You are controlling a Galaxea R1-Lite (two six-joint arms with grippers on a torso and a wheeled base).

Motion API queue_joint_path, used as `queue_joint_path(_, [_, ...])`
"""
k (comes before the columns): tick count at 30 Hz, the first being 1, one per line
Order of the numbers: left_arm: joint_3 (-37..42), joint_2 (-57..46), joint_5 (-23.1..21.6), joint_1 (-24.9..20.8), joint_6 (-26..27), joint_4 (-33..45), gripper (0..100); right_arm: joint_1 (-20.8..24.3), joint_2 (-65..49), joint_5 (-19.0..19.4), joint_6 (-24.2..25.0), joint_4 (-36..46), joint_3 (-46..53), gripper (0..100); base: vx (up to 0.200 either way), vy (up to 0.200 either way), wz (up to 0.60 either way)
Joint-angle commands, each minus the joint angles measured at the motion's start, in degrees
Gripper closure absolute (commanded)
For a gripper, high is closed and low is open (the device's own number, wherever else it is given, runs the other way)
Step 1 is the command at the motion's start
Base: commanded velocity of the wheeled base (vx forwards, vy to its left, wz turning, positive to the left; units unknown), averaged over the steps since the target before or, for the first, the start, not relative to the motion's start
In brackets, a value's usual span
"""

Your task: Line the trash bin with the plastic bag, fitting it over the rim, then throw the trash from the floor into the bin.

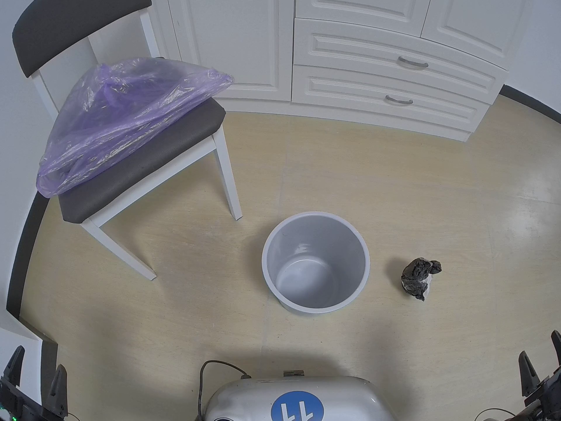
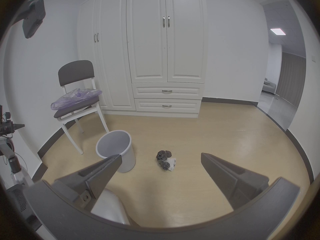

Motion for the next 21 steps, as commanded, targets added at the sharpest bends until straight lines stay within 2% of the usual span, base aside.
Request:
queue_joint_path(1, [1.0,-0.9,0.0,0.0,0.2,0.0,0,-0.1,-0.9,-0.1,-0.4,0.0,1.0,0,0.0,0.0,0.0])
queue_joint_path(6, [1.0,-0.9,-0.6,0.0,2.6,0.2,0,-0.1,-0.9,0.7,-3.1,0.0,1.0,0,0.0,0.0,0.0])
queue_joint_path(10, [1.0,-0.9,-2.7,0.0,4.0,0.0,0,-0.1,-0.9,1.0,-3.8,0.0,1.0,0,0.0,0.0,0.0])
queue_joint_path(15, [1.0,-0.9,-2.9,0.0,4.4,0.0,0,-0.1,-0.9,1.1,-3.8,0.0,1.0,0,0.0,0.0,0.0])
queue_joint_path(18, [1.0,-0.9,-3.0,0.0,4.0,0.0,0,0.0,-0.9,1.8,-2.8,-0.2,1.0,0,0.0,0.0,0.0])
queue_joint_path(20, [1.0,-0.9,-1.8,0.0,-0.1,0.1,0,0.1,-0.9,1.4,0.0,-0.3,1.0,0,0.0,0.0,0.0])
queue_joint_path(21, [1.0,-0.9,-1.7,0.0,-0.3,0.1,0,0.1,-0.9,1.3,0.2,-0.3,1.0,0,0.0,0.0,0.0])
